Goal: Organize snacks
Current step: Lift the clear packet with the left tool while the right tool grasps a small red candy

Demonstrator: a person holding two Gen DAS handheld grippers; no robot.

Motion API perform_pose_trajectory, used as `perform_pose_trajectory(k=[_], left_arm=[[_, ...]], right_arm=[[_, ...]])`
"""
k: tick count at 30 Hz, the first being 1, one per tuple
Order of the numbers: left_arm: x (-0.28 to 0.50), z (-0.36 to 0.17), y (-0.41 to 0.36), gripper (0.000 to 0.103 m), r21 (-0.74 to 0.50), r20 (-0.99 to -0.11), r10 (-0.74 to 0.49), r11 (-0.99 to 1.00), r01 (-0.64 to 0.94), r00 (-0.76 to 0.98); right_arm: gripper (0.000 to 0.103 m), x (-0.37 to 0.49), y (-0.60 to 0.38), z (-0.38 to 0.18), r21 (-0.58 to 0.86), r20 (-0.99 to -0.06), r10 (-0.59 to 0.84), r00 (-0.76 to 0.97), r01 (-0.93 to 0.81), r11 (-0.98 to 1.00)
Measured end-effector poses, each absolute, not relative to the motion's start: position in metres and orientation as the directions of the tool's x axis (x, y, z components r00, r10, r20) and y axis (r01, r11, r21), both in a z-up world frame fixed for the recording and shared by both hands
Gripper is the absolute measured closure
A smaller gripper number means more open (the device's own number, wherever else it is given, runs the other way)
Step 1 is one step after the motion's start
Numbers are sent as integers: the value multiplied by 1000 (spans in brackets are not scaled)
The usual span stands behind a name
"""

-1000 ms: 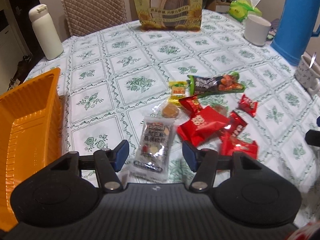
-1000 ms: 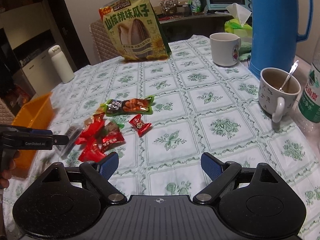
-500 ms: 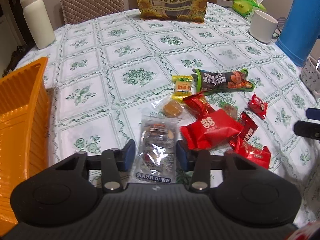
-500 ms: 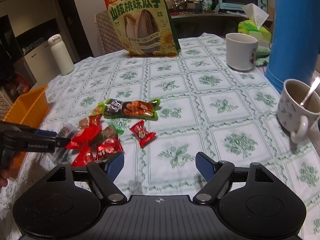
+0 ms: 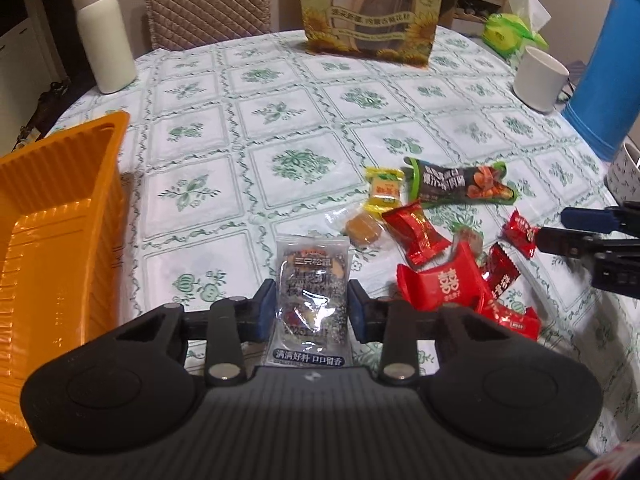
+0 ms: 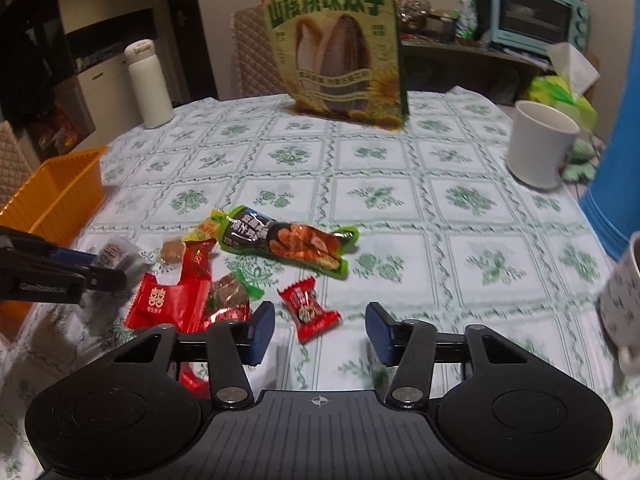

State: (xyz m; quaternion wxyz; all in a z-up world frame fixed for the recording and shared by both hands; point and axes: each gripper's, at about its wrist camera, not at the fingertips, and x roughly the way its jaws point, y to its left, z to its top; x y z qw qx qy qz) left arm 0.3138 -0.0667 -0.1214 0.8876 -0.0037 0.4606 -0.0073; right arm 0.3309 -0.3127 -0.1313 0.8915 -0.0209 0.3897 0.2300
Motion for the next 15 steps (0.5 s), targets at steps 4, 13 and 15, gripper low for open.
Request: perform_pose_trajectory(k=[4, 13, 15], left_arm=[[311, -117, -64, 69, -20, -816, -13, 1000, -5, 578], [303, -112, -61, 69, -22, -817, 1, 999, -32, 577], [301, -111, -62, 69, -18, -817, 7, 999, -38, 576]], right_arm=[[63, 341, -304, -135, 124, -710, 400, 580, -457, 881], [74, 348, -290, -143, 71, -730, 388, 562, -503, 861], [77, 348, -290, -146, 65, -732, 386, 562, -505, 860]])
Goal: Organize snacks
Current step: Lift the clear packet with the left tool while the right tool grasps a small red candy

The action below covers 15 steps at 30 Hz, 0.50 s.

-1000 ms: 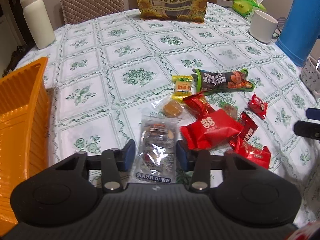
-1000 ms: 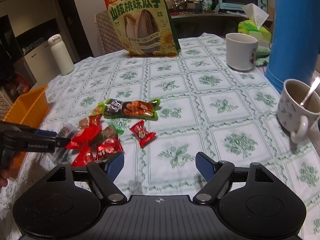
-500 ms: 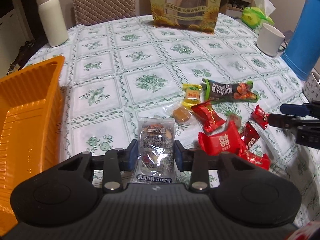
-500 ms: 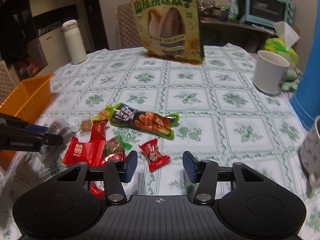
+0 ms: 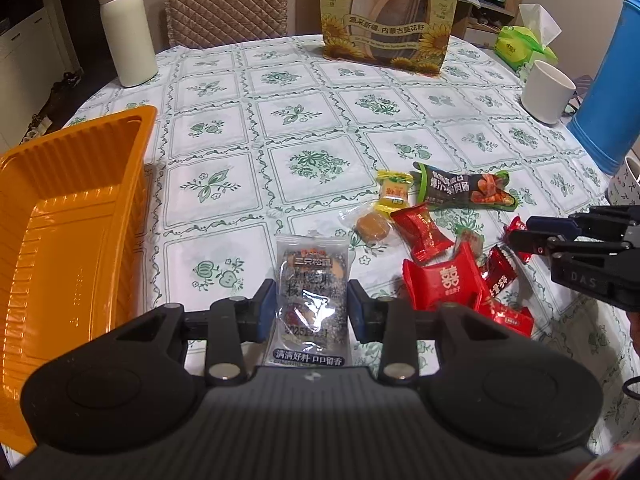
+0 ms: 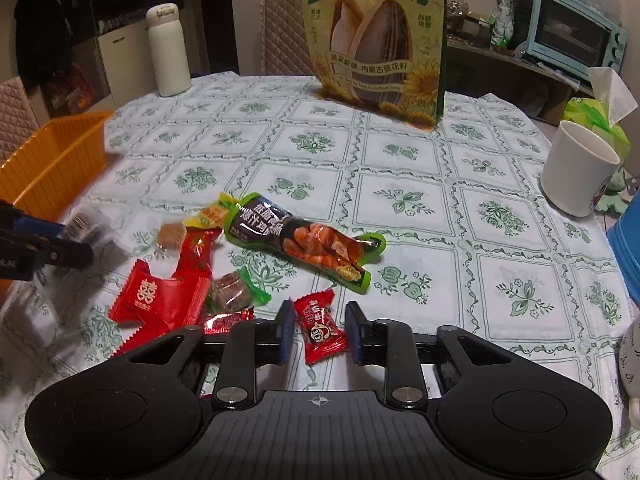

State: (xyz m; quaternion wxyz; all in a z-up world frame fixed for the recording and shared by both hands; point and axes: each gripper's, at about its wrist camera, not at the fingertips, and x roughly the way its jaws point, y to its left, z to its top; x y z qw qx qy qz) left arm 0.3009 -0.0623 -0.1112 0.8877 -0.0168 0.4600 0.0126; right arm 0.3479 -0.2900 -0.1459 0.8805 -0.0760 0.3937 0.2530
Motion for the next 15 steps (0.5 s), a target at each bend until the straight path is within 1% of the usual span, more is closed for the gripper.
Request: perform_pose_trajectory(k=[2, 3, 9, 15], left_arm=[[298, -110, -64, 69, -14, -816, 13, 999, -42, 578], [296, -109, -64, 69, -15, -815, 14, 999, -44, 580], [285, -100, -70, 69, -11, -809, 28, 998, -62, 587], [268, -87, -80, 69, -15, -797, 40, 996, -86, 602]], right_arm=[[79, 348, -290, -149, 63, -737, 382, 558, -506, 860], [86, 349, -291, -150, 65, -738, 384, 554, -509, 858], [87, 345, -300, -143, 102, -727, 407, 553, -498, 861], [87, 330, -313, -125, 158, -705, 434, 560, -473, 867]])
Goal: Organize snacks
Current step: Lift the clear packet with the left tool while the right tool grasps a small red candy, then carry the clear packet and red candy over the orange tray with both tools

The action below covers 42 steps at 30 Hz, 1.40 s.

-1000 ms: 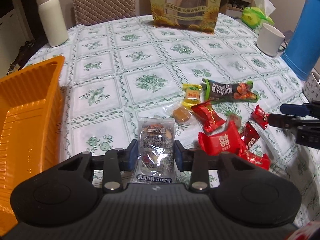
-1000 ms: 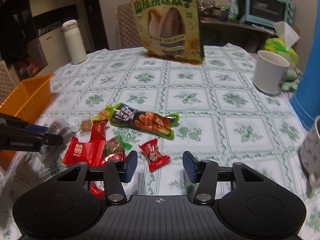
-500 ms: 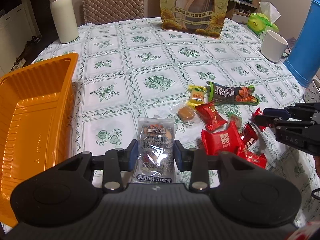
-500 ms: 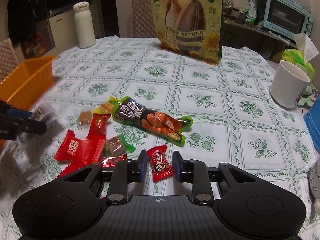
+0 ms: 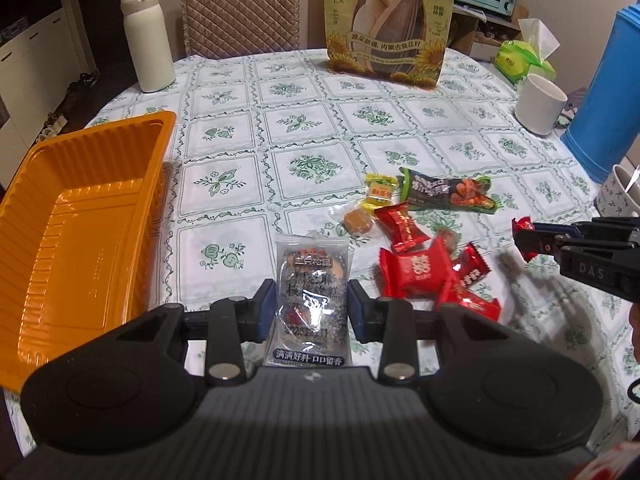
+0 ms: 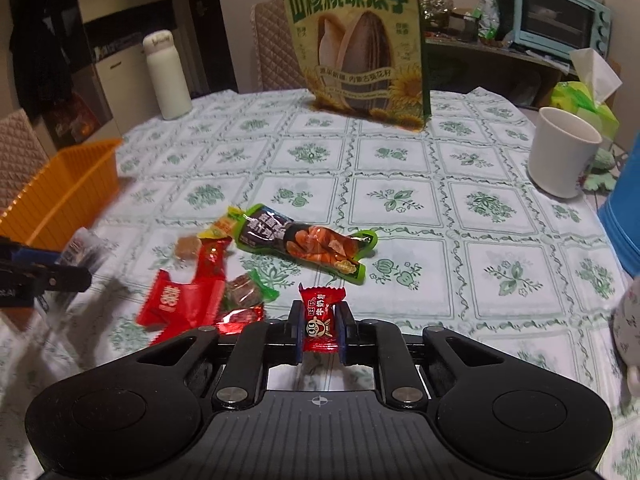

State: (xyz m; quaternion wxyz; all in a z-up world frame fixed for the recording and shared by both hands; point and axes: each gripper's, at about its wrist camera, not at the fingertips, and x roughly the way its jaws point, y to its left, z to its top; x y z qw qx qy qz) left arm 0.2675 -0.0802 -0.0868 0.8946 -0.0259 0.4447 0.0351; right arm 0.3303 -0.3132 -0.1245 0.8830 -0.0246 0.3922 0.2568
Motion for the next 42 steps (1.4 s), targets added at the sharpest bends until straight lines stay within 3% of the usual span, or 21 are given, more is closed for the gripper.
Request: perform_pose_trajectory(k=[21, 32, 42], left_arm=[[155, -36, -97, 69, -16, -737, 137, 976, -219, 661], [100, -16, -43, 69, -20, -719, 191, 955, -296, 668], [98, -3, 40, 69, -20, -707, 198, 954, -298, 679]], right_arm=[[87, 225, -320, -62, 248, -658, 565, 497, -566, 787], [87, 180, -271, -39, 320, -625, 663, 411, -640, 699], [87, 172, -181, -25, 351, -598, 709, 374, -673, 651]])
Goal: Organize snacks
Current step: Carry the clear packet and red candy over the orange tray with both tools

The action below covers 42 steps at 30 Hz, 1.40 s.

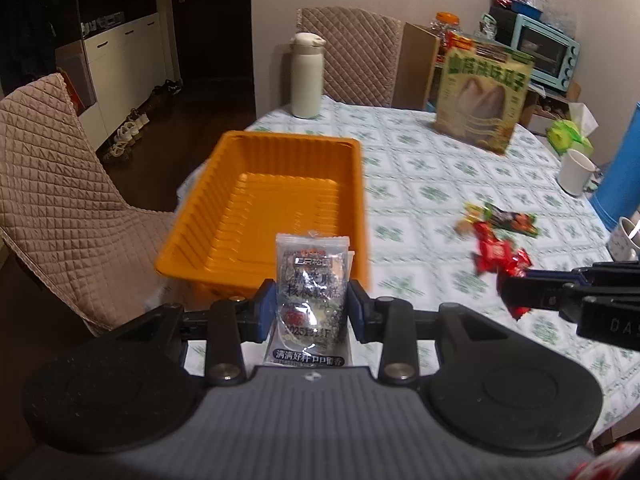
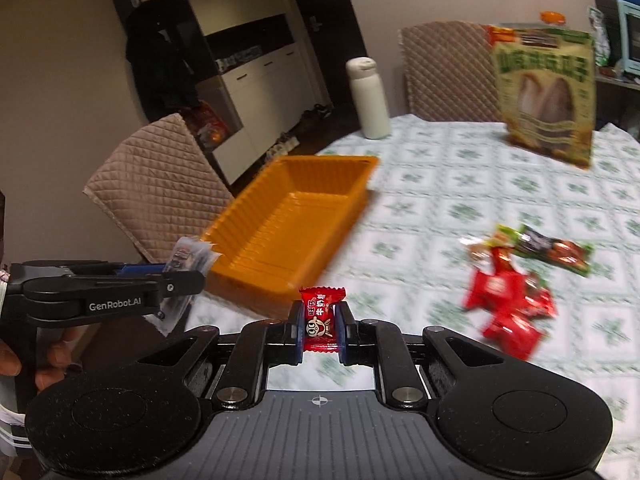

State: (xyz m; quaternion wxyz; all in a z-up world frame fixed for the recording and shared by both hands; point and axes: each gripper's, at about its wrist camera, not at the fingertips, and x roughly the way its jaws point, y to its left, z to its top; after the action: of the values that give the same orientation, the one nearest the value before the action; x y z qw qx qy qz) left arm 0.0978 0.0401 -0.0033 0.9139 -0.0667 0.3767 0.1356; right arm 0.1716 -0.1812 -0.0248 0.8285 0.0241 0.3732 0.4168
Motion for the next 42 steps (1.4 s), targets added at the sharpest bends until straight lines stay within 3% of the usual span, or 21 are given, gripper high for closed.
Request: perform_pose_trajectory(k=[16, 33, 42], left_arm=[[156, -18, 147, 69, -25, -729, 153, 968, -250, 667], [205, -63, 177, 69, -45, -799, 78, 981, -188, 597], [218, -69, 184, 69, -57, -801, 54, 985, -165, 597]], right_arm=[[87, 211, -45, -42, 346, -638, 668, 384, -631, 694], [87, 259, 16, -89, 295, -734, 559, 384, -562, 773], [87, 268, 24, -100, 268, -743, 527, 413, -538, 799]])
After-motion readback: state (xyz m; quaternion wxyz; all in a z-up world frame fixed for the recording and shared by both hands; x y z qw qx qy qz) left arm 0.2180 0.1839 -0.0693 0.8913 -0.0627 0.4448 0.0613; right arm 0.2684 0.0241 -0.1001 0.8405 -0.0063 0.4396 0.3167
